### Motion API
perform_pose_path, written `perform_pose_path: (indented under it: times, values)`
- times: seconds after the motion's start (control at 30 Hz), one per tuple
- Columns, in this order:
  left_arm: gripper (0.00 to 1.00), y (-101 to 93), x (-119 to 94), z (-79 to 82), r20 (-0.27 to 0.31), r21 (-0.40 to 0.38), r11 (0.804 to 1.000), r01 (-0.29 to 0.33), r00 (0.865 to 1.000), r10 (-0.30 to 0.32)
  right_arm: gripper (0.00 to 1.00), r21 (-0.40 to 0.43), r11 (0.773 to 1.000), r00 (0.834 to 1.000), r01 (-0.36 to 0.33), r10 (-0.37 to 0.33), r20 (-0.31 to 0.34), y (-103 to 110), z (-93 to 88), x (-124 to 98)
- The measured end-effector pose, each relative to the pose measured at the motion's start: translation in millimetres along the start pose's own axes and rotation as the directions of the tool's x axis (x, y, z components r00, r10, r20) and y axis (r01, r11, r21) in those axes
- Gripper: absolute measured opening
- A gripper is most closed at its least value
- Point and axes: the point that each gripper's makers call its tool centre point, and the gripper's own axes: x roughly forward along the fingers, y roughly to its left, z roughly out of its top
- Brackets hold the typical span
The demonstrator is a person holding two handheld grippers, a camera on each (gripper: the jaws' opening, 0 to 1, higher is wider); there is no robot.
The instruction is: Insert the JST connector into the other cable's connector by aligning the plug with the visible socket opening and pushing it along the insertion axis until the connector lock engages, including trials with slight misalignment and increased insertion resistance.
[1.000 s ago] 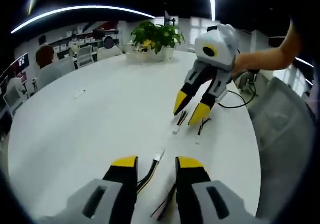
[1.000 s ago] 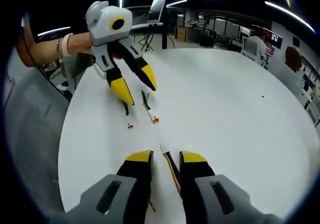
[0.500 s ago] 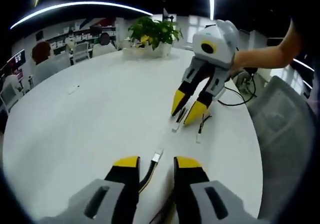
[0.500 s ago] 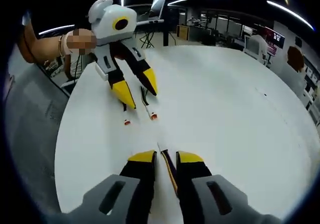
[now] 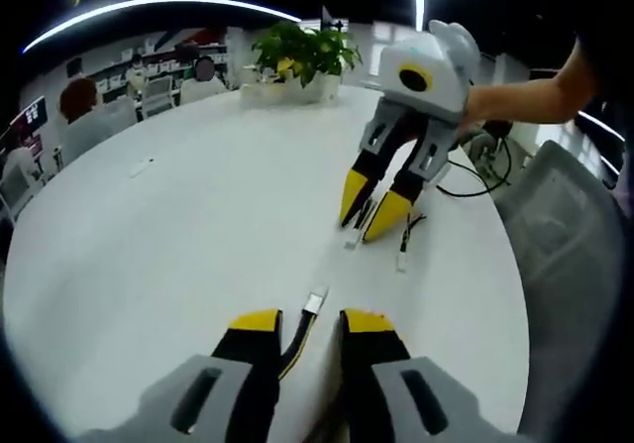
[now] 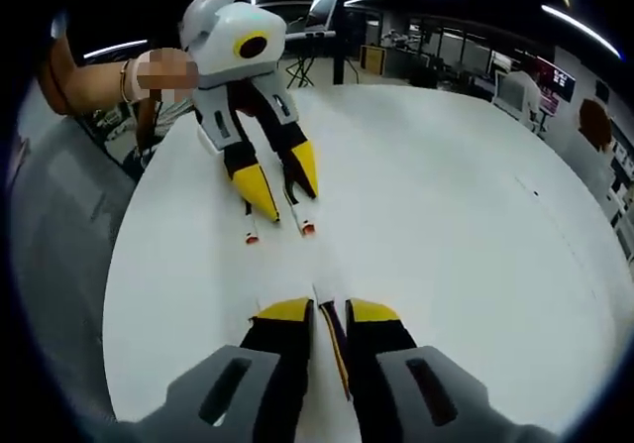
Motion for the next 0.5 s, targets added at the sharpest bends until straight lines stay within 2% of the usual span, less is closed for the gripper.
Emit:
perform_pose_path:
  times: [0.1, 0.13, 0.17, 0.27, 0.33, 0.5]
  values:
    - [0.17, -0.4, 1.1, -2.3, -0.004, -0.005, 1.000, -0.001, 1.000, 0.001, 0.10, -0.017, 1.000, 1.000, -0.004, 0.004, -0.018, 3.9, -2.9, 2.2]
    - [0.17, 3.3, 1.3, -0.7, 0.006, 0.003, 1.000, -0.027, 1.000, 0.027, 0.11, -0.024, 1.000, 1.000, -0.004, 0.004, -0.024, 4.8, -4.0, 2.7]
    - [0.17, 2.9, 1.0, -2.8, -0.005, 0.001, 1.000, -0.031, 1.000, 0.031, 0.10, -0.029, 1.000, 1.000, -0.002, 0.002, -0.018, 4.3, -3.7, 2.0]
    - [0.17, 1.2, 2.2, -1.7, 0.007, 0.002, 1.000, -0.028, 1.000, 0.028, 0.10, -0.003, 1.000, 1.000, 0.003, -0.003, -0.008, 1.8, -5.1, 2.3]
    - [0.16, 3.1, 2.8, -2.2, 0.004, 0.038, 0.998, -0.049, 0.999, 0.048, 0.10, -0.002, 1.000, 1.000, 0.007, -0.007, -0.005, 1.7, -4.8, 2.2]
    - [0.15, 1.8, 3.6, -1.7, 0.004, 0.030, 0.998, -0.054, 0.999, 0.054, 0.09, -0.001, 1.000, 1.000, 0.010, -0.010, 0.004, 2.2, -4.1, 1.9]
